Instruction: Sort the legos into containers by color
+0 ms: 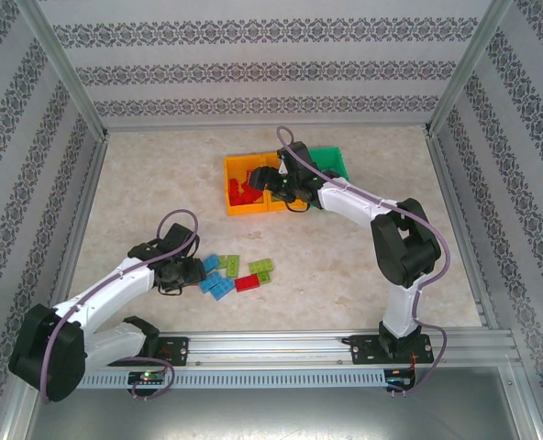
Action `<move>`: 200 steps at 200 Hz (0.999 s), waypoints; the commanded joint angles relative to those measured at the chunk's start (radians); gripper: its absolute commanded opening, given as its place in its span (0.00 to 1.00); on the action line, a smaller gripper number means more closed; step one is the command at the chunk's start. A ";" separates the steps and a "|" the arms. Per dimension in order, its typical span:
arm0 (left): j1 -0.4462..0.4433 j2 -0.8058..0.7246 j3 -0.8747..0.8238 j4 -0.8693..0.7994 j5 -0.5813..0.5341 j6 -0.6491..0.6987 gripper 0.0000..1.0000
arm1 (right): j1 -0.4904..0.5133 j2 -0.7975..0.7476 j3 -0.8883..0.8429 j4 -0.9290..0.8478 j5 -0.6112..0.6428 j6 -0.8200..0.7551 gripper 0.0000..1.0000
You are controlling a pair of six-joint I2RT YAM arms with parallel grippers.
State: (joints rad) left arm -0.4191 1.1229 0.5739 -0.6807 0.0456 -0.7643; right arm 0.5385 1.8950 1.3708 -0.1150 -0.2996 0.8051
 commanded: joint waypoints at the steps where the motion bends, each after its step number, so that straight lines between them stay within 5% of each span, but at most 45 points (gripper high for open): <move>1: -0.012 0.028 0.027 0.020 -0.005 0.012 0.50 | -0.011 -0.043 -0.016 0.006 0.021 -0.007 0.76; 58: -0.013 0.017 0.045 -0.014 -0.036 0.000 0.30 | -0.016 -0.051 -0.029 0.007 0.021 -0.007 0.76; 132: -0.013 -0.012 0.266 -0.138 -0.174 0.065 0.29 | -0.016 -0.106 -0.085 0.011 0.041 -0.042 0.76; 200: -0.010 0.327 0.617 0.072 -0.044 0.183 0.28 | 0.019 -0.274 -0.322 -0.006 0.119 -0.217 0.76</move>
State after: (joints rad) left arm -0.4191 1.3277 1.0744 -0.6991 -0.0582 -0.6518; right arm 0.5350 1.6897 1.1332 -0.1158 -0.2317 0.6895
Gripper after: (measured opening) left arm 0.326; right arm 0.759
